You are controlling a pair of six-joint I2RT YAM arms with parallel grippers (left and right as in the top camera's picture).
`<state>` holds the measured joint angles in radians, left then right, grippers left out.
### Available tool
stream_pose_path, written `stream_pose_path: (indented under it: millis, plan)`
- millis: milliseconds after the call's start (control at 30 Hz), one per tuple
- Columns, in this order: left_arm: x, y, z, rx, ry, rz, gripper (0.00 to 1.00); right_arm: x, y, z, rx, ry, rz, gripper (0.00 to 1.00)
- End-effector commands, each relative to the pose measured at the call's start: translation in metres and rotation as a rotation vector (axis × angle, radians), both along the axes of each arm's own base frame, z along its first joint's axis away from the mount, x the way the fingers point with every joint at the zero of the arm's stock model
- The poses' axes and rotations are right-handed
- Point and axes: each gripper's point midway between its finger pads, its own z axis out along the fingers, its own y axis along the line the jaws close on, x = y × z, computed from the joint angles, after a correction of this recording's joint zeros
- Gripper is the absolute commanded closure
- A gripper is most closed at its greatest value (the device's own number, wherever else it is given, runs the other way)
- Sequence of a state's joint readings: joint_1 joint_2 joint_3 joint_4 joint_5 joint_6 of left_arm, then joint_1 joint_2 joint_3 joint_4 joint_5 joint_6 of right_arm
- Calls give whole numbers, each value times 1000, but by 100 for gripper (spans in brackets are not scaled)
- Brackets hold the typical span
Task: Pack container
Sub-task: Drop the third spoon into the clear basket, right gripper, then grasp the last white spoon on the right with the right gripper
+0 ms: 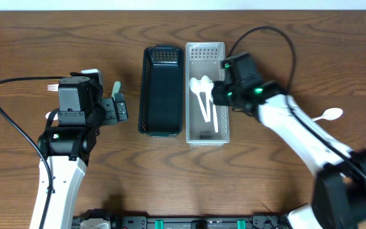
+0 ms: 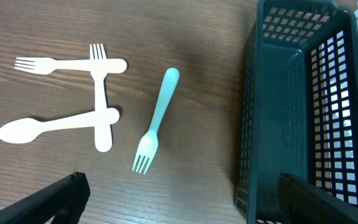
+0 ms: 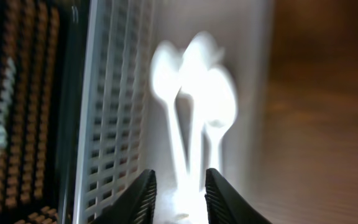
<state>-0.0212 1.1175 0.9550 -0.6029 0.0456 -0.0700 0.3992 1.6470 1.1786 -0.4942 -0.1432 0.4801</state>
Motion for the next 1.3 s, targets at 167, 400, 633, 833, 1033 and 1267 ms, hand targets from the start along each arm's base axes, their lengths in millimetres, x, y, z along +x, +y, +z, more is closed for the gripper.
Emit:
stream_pose_path:
  millis: [167, 400, 633, 833, 1033, 1267]
  plan:
    - [3, 2, 6, 14, -12, -5, 2, 4, -193, 66, -93, -55, -555, 68]
    - [3, 2, 6, 14, -12, -5, 2, -57, -287, -14, -141, 306, -846, 64]
    - [3, 2, 6, 14, -12, -5, 2, -89, -306, -72, -121, 541, -991, 66]
    - [3, 2, 6, 14, -12, -5, 2, -91, -316, -99, -94, 602, -1068, 62]
    - [3, 2, 6, 14, -12, -5, 2, -81, -320, -120, -65, 603, -1073, 59]
    - [3, 2, 6, 14, -12, -5, 2, -60, -315, -127, 17, 553, -1051, 55]
